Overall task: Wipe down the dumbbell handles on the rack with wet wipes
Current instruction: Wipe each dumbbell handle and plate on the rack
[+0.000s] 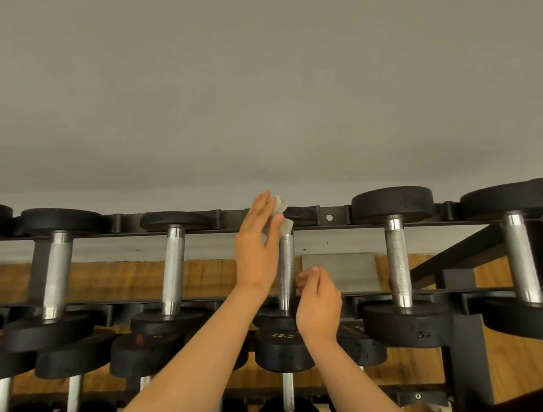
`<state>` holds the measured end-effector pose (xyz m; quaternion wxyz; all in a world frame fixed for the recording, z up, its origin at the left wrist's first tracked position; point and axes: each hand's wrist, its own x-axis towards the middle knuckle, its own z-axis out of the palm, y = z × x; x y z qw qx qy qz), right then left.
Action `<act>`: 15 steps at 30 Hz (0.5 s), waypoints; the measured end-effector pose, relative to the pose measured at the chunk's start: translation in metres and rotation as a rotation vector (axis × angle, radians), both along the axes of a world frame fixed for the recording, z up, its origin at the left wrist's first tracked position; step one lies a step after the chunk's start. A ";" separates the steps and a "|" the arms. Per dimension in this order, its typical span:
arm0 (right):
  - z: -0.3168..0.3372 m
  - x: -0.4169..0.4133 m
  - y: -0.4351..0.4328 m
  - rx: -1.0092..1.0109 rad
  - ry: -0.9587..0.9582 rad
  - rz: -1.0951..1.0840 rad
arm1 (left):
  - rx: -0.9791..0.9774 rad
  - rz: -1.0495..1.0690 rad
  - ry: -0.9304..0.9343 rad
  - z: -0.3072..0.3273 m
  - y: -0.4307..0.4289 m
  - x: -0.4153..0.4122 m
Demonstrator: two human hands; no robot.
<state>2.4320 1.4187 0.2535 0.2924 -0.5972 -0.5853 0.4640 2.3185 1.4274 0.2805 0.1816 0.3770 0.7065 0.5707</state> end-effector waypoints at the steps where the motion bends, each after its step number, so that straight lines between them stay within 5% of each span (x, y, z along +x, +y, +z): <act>1: 0.000 0.000 0.000 0.002 0.004 -0.001 | 0.002 -0.018 0.017 -0.003 -0.001 0.002; 4: 0.002 0.000 -0.001 -0.003 0.014 0.000 | -0.011 0.012 0.052 -0.011 0.004 -0.008; 15: 0.003 -0.001 -0.001 0.001 -0.014 -0.008 | 0.072 0.155 -0.302 -0.019 0.006 -0.016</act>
